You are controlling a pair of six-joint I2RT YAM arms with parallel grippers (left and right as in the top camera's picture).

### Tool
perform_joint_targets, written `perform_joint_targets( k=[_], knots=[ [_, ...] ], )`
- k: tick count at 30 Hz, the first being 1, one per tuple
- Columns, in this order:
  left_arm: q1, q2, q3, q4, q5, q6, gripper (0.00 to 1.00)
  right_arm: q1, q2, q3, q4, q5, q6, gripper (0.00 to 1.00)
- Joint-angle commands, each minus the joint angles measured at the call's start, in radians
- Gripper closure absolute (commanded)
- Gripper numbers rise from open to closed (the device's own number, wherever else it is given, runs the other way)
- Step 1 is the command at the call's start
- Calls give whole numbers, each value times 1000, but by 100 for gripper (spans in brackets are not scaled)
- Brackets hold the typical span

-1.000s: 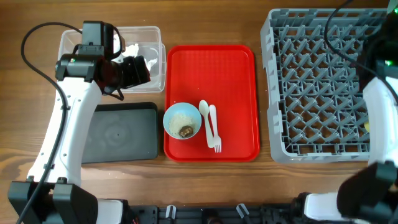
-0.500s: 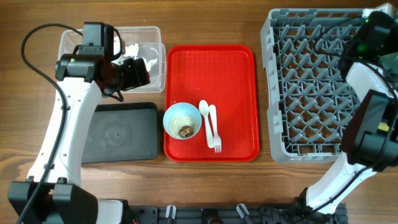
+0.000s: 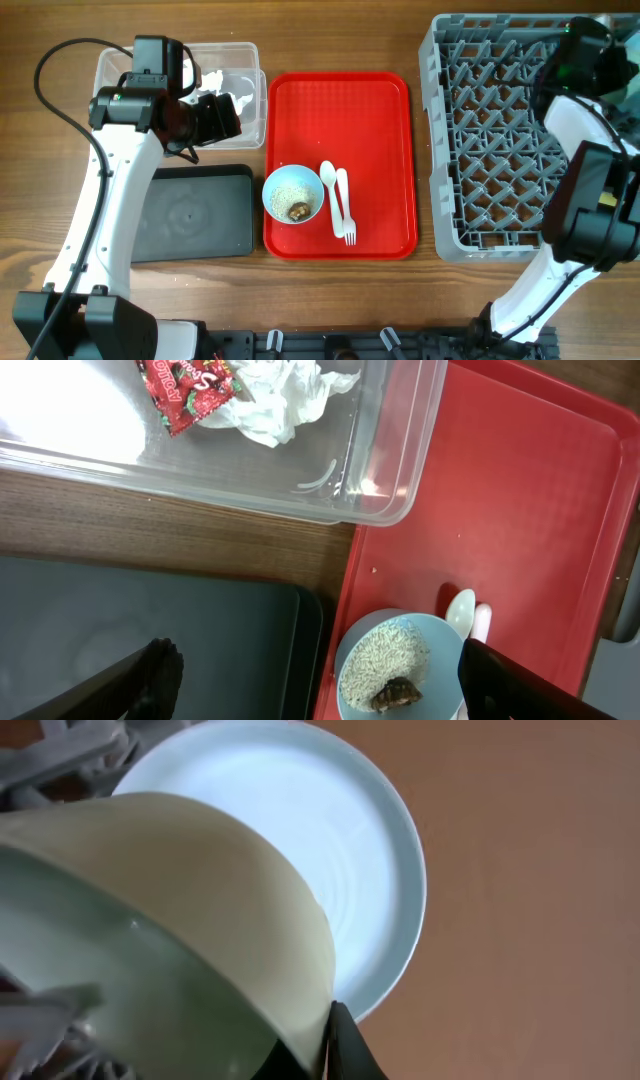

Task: Sort waste into correct bins and load items into the dishwasher rack
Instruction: 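Carry the green bowl into the rack and release it, then reach the left gripper to the rice bowl and grasp its rim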

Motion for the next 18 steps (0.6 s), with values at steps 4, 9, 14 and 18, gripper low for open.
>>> perform_joint_targets(
  k=[4, 9, 14, 18],
  knots=[
    [4, -21, 1, 0, -6, -1, 11, 46, -54, -14, -128, -1, 254, 55],
    [4, -21, 1, 3, -6, -1, 10, 52, -277, -14, -233, -223, 307, 29],
    [4, -21, 1, 3, -6, -1, 9, 106, -486, -14, -597, -852, 496, 27],
    [4, -21, 1, 3, -6, -2, 7, 219, -541, -14, -822, -1291, 705, 30]
  ],
)
